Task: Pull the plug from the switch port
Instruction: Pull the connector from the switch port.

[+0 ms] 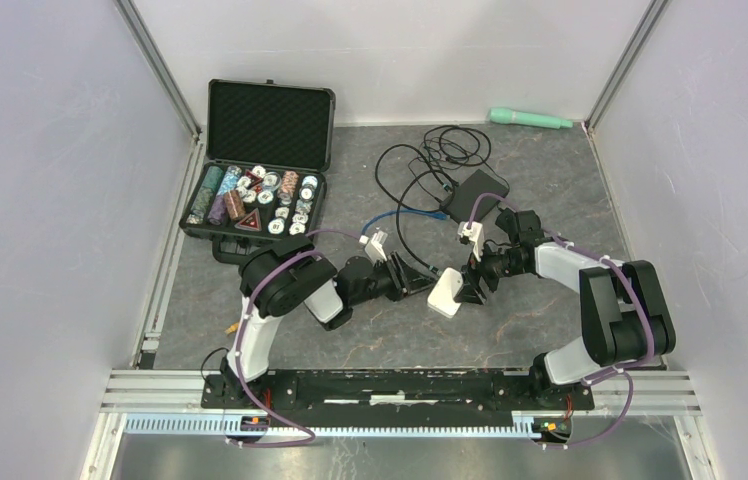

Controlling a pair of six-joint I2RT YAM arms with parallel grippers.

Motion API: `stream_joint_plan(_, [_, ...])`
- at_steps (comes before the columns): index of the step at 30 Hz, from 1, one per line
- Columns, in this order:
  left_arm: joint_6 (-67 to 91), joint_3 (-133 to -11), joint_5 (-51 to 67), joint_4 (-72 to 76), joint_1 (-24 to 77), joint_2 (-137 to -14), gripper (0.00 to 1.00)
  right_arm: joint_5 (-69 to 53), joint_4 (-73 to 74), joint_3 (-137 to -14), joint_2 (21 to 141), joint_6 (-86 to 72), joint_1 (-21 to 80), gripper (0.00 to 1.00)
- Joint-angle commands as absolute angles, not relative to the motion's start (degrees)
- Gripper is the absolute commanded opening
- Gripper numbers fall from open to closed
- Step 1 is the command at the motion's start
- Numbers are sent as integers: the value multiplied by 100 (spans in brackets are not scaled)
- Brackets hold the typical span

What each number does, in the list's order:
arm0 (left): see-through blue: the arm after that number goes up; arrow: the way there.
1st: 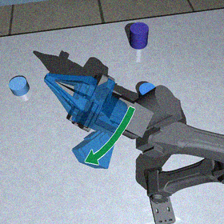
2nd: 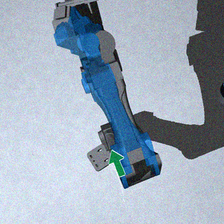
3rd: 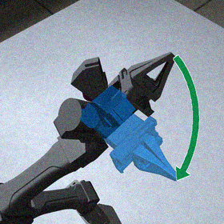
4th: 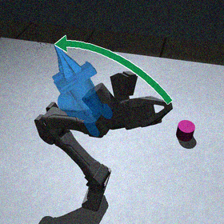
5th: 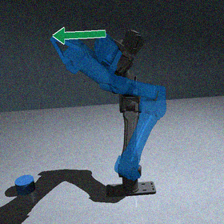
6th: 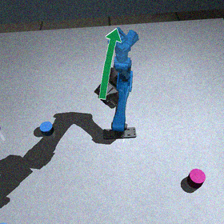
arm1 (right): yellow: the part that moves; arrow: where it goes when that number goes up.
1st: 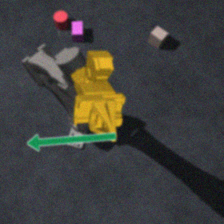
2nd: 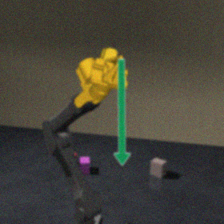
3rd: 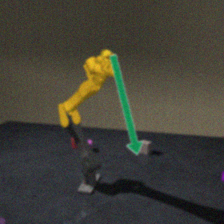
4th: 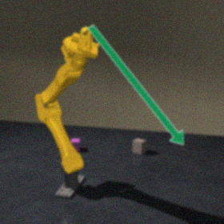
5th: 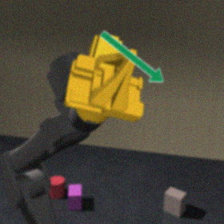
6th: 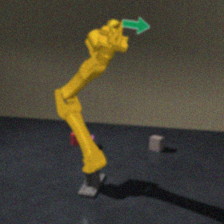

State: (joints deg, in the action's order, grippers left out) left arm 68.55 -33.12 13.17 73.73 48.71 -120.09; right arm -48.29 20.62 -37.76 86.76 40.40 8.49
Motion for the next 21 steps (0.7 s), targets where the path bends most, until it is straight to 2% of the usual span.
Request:
stream_joint_plan(1, [6951, -3246, 1251, 7285, 4852, -12035, 61, -4317, 2413, -3640, 8860, 4289, 837, 82])
stream_joint_plan(2, [6956, -3244, 1198, 7125, 4860, -11964, 69, -4315, 2409, -3639, 8851, 4289, 839, 82])
stream_joint_plan(3, [6942, -3244, 1161, 6975, 4860, -11880, 70, -4315, 2400, -3635, 8834, 4285, 837, 82])
stream_joint_plan(11, [6699, -3064, 680, 5966, 4852, -11379, 76, -4394, 2276, -3774, 8568, 4088, 843, 82])
stream_joint_plan(21, [6877, -2985, 601, 5741, 4852, -11213, 77, -4132, 1429, -4506, 8424, 3214, 999, 81])
